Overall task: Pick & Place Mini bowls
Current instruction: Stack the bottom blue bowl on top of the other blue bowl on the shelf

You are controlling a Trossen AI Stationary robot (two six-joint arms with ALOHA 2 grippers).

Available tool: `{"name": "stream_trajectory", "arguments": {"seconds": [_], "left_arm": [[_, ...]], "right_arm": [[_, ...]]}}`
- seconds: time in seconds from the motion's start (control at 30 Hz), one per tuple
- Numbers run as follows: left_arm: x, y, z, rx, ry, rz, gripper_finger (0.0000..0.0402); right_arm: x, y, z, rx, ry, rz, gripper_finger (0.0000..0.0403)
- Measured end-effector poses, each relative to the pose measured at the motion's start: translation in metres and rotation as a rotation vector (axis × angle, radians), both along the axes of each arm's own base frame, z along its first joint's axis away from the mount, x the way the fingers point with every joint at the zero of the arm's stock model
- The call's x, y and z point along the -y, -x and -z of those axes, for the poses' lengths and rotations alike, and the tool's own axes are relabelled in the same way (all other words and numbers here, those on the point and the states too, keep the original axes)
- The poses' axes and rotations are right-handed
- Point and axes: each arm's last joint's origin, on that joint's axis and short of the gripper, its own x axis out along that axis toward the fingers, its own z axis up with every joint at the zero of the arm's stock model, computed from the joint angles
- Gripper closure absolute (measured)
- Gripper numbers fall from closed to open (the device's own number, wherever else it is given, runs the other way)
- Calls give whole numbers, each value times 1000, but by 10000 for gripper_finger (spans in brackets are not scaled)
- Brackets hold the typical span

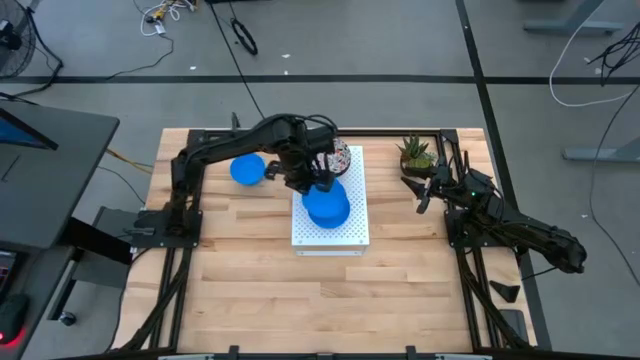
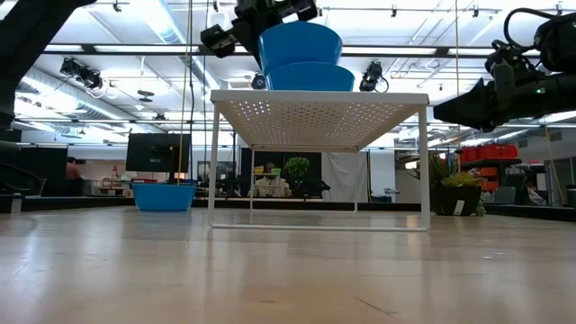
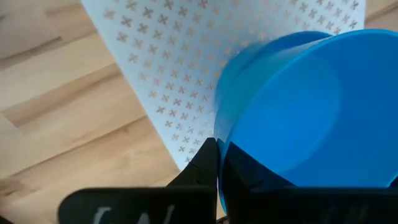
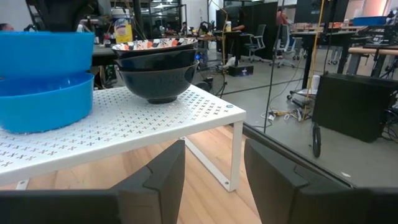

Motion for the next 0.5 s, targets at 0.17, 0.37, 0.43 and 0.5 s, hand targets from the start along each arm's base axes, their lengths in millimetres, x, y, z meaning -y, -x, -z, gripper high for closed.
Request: {"name": "stream_trajectory", "arguments": {"seconds": [0.17,0.37,0.43,0.5], "left_arm": [[-1,-10,7,23,-6,0,397],[0,-23,21,25,4,4,398],[0,-24,22,24,4,9,398],[0,-24,22,29,0,8,395]], "right_arm": [[0,0,0,0,0,0,234],[0,0,0,0,0,-1,234],[0,0,0,1,0,-1,234],[0,0,0,1,0,-1,234]]}}
